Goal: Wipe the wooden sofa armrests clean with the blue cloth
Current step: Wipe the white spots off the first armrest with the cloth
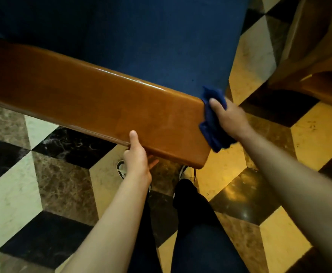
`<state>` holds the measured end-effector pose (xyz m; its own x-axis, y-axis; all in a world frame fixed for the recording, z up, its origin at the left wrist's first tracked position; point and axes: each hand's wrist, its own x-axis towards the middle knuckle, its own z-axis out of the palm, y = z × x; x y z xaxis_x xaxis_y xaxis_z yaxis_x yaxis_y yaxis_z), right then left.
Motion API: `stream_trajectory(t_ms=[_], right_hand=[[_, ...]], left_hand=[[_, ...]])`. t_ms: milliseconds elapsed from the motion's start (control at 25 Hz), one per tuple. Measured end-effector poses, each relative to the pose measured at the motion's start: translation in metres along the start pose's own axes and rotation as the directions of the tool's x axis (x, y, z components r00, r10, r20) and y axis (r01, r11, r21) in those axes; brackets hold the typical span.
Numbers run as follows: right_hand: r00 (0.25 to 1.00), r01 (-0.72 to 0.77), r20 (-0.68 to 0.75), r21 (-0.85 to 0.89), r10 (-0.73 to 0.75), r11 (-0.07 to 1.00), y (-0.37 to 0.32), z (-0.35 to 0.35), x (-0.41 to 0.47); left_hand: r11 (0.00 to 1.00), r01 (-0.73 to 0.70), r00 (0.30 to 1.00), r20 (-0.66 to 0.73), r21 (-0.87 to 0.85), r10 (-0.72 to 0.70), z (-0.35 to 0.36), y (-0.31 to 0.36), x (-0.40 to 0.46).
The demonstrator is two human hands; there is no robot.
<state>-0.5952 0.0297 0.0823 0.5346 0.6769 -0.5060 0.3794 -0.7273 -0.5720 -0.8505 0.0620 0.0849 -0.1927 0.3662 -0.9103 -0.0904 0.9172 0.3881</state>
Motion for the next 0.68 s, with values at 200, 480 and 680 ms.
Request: stream_trajectory(t_ms=[200, 480, 680], right_hand=[[0.942, -0.214, -0.087, 0.594, 0.326, 0.776, 0.007, 0.088, -0.115], [0.951, 0.193, -0.088, -0.581, -0.296, 0.791, 0.012, 0.115, -0.137], [0.709, 0.617, 0.222, -0.654, -0.669, 0.437, -0.002, 0.109, -0.111]], left_hand=[[0.999, 0.002, 0.998, -0.061, -0.052, -0.006, 0.017, -0.033, -0.009], [0.995, -0.029, 0.995, -0.096, -0.094, 0.02, -0.004, -0.022, 0.005], [0.985, 0.023, 1.0, 0.02, -0.174, -0.02, -0.02, -0.012, 0.018]])
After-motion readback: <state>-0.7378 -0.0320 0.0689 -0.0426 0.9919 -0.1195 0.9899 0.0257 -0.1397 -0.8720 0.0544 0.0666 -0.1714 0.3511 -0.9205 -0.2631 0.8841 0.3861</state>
